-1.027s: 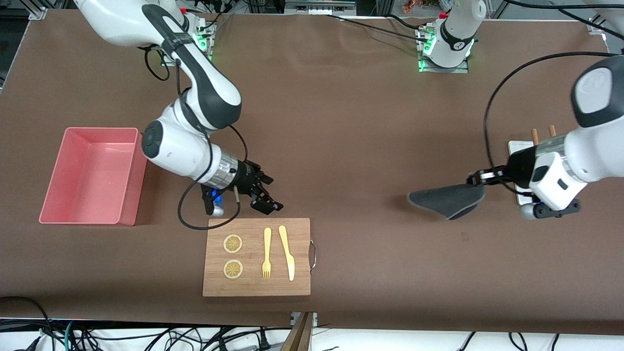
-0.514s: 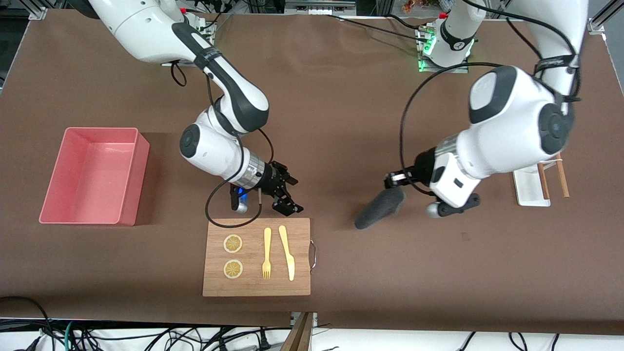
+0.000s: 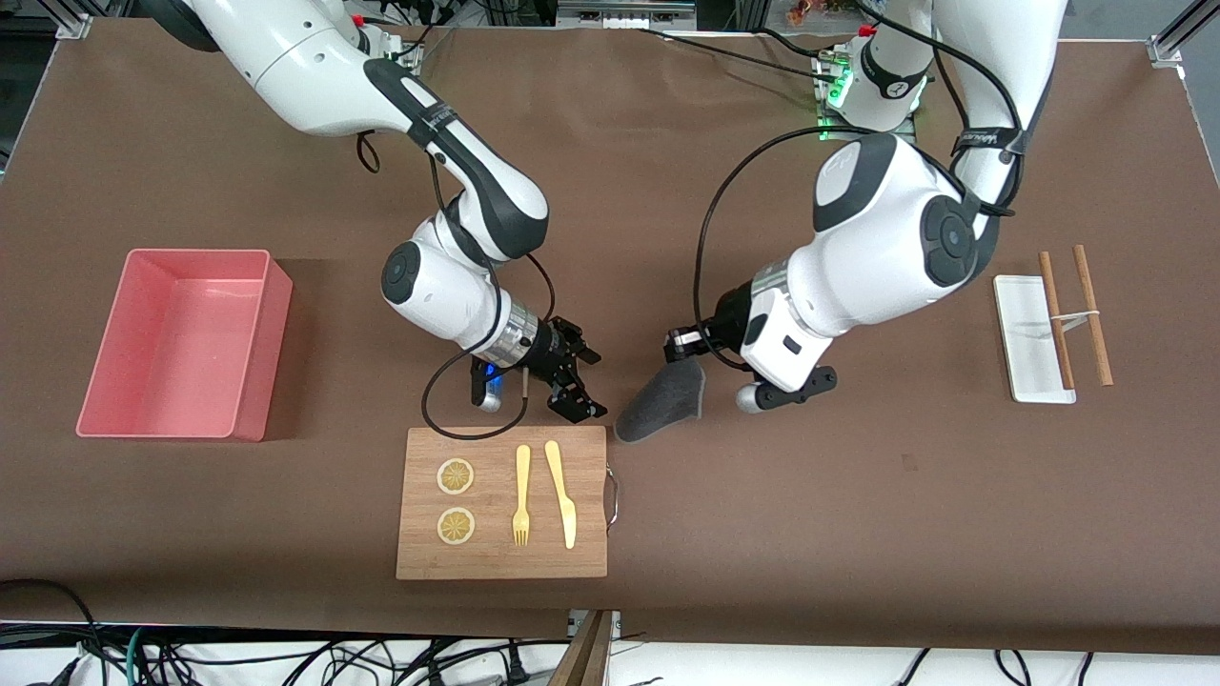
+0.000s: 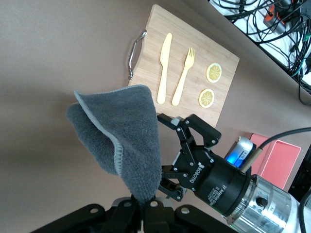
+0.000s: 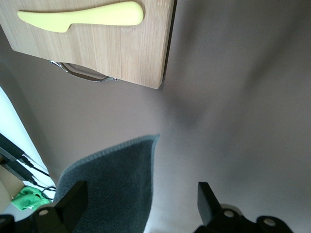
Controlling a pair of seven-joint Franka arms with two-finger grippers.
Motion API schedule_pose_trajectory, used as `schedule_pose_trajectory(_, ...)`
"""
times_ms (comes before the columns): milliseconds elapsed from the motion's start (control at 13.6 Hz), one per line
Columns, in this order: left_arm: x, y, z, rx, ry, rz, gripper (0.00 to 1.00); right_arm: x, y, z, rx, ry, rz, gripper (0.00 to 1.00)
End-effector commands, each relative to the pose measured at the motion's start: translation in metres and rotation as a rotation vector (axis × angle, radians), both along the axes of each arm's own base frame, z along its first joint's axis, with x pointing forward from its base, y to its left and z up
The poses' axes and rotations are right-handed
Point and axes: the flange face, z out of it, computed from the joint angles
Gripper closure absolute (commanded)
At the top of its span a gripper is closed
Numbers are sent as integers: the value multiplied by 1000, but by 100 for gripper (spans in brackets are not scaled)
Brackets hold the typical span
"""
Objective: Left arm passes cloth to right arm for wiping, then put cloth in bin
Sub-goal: 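Bring the cloth to the right gripper and grasp it there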
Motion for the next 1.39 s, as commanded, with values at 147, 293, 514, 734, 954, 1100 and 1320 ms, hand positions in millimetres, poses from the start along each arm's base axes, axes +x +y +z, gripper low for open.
schedule_pose_trajectory(147, -5, -9, 4, -17, 1, 5, 100, -11, 24, -24, 32, 7, -29, 1)
schedule_pose_trajectory(293, -10, -18, 5, -18, 3, -3, 100, -13, 27, -26, 31, 10, -24, 24)
schedule_pose_trajectory(514, -18, -31, 6, -17, 18, -1, 100, -6, 24, -17, 41, -5, -34, 26)
schedule_pose_trajectory(734, -21, -36, 7, -8, 8, -16, 100, 4, 15, 1, 49, -36, -46, 3)
schedule_pose_trajectory(954, -23, -38, 9, -9, 6, -17, 100, 9, 9, 13, 52, -54, -49, 1)
schedule_pose_trajectory(1100, -24, -40, 8, -7, 5, -24, 100, 12, 5, 21, 51, -72, -49, 1)
schedule_pose_trajectory(1320, -23, -38, 10, -6, 1, -22, 100, 16, -1, 16, 38, -93, -25, 1)
